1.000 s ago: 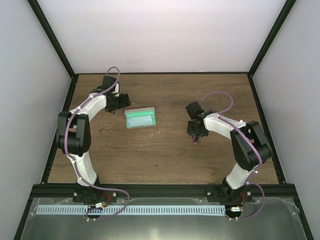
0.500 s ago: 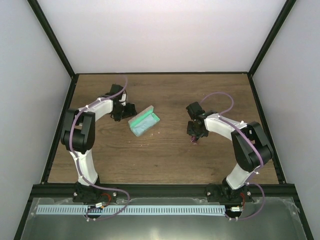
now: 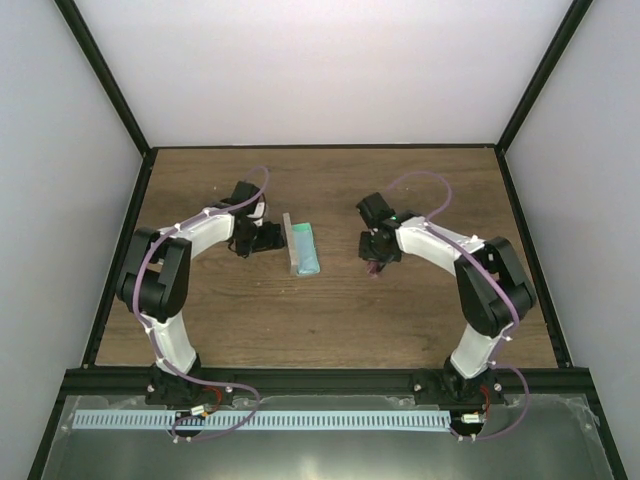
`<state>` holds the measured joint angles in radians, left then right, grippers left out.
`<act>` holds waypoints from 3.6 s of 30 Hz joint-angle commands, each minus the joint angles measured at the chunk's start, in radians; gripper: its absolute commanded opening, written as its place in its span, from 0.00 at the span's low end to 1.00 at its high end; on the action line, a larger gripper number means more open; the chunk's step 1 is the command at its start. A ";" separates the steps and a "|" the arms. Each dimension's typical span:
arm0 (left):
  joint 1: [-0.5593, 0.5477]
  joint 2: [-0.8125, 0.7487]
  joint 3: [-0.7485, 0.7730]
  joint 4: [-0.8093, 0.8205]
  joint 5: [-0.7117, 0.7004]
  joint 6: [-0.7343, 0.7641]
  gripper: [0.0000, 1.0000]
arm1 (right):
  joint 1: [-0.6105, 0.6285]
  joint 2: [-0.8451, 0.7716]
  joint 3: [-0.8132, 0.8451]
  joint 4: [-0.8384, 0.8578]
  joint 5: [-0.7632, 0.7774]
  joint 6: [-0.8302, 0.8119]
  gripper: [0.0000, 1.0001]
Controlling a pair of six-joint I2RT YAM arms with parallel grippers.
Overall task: Organize the sunglasses
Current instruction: Pick up the sunglasses from the center of the board, then place the sunglasses in the sunglasses case.
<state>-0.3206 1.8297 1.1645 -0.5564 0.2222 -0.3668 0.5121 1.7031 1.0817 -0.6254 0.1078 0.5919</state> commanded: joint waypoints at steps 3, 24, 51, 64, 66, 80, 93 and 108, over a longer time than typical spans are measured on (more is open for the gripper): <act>0.002 0.011 0.016 0.004 -0.004 -0.001 0.83 | 0.067 0.093 0.201 -0.035 -0.034 0.031 0.11; 0.004 0.054 -0.004 0.017 -0.016 0.000 0.83 | 0.227 0.441 0.680 -0.131 -0.198 0.047 0.11; 0.005 0.050 -0.013 0.014 -0.013 0.011 0.84 | 0.276 0.525 0.716 -0.196 -0.101 0.031 0.11; 0.005 0.045 -0.021 0.012 -0.012 0.013 0.84 | 0.276 0.549 0.681 -0.175 -0.083 0.026 0.14; 0.005 0.048 -0.023 0.014 -0.009 0.012 0.84 | 0.276 0.547 0.682 -0.175 -0.078 0.022 0.22; 0.005 0.050 -0.032 0.015 -0.006 0.014 0.84 | 0.276 0.382 0.629 -0.167 -0.106 -0.016 0.34; 0.006 0.000 -0.008 -0.031 0.014 0.023 0.84 | 0.148 0.154 0.281 0.092 -0.208 0.101 0.19; 0.003 -0.101 -0.002 -0.070 0.035 0.012 0.83 | 0.068 0.318 0.234 0.309 -0.429 0.123 0.01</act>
<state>-0.3187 1.7691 1.1419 -0.6014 0.2436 -0.3588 0.5766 1.9785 1.3003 -0.3836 -0.2340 0.6956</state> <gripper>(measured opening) 0.834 0.016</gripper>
